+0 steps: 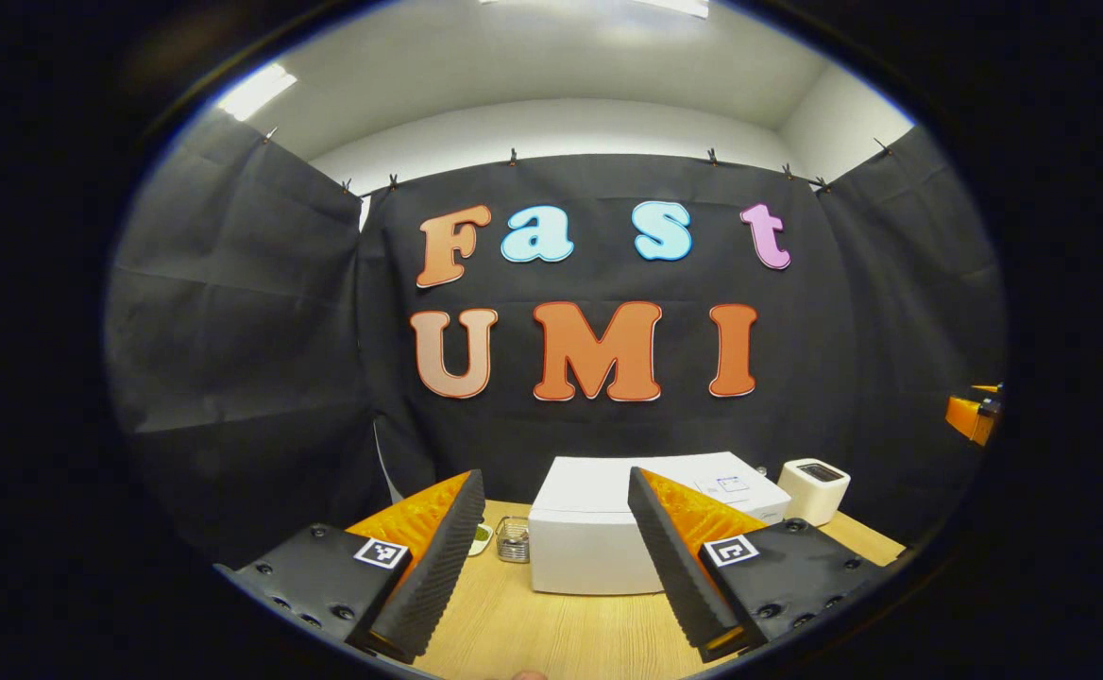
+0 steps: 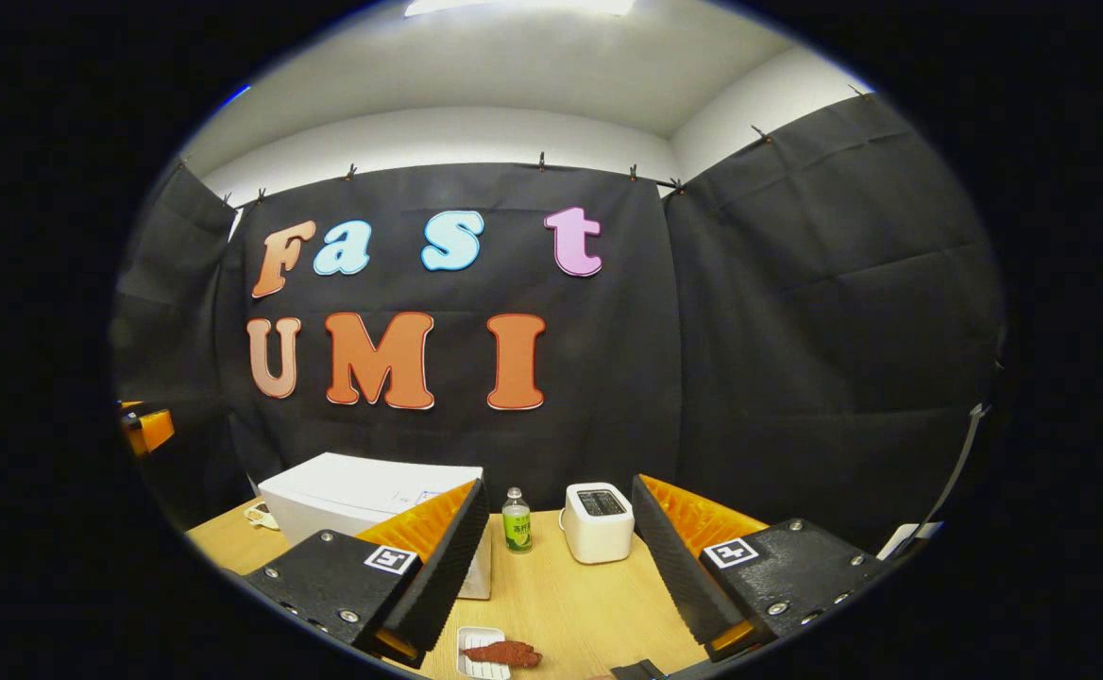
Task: Open the microwave oven with the left hand, put the food in, and close the microwave oven.
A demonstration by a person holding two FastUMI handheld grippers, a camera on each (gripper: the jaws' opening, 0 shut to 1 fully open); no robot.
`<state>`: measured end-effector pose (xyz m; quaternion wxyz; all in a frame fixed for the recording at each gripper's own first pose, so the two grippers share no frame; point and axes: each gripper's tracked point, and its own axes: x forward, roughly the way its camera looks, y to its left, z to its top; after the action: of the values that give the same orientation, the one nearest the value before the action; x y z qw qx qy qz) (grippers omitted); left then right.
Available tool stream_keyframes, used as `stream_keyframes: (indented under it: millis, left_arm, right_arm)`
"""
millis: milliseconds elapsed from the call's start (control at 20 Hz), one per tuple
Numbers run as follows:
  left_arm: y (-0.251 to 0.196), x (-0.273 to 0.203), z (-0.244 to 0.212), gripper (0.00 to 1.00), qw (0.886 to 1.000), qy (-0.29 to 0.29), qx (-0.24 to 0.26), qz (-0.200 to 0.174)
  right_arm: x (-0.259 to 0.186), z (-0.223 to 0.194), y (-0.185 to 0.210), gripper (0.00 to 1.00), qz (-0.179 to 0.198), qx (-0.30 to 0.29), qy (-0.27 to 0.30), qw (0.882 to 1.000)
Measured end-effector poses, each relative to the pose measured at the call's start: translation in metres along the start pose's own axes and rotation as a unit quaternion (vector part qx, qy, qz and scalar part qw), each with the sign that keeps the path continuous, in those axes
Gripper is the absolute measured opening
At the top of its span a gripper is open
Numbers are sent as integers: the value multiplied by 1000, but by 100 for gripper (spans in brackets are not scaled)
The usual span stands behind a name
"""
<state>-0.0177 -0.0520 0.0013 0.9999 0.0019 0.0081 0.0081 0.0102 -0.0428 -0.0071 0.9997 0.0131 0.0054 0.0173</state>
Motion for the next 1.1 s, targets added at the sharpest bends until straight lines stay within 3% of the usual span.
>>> stream_keyframes:
  millis: [150,200,300,350,600,1100]
  left_arm:
    - [-15,-5,2,94,1000,0,-3,-3]
    - [-19,-3,3,100,1000,-1,-4,-4]
    - [-27,-4,3,94,1000,-1,-5,-6]
    - [-31,-2,3,100,1000,0,-5,-8]
    - [-52,5,2,94,1000,-2,-6,-22]
    - [-147,36,-48,98,994,2,-38,-105]
  right_arm:
    - [7,-5,-3,95,7,-3,5,1000]
    - [9,-4,-5,95,9,-4,3,1000]
    - [12,-2,-12,95,10,-2,-2,1000]
    - [14,-2,-15,95,9,-1,-3,1000]
    - [19,-1,-27,95,4,3,-2,1000]
    - [21,-15,-47,95,-16,-12,12,1000]
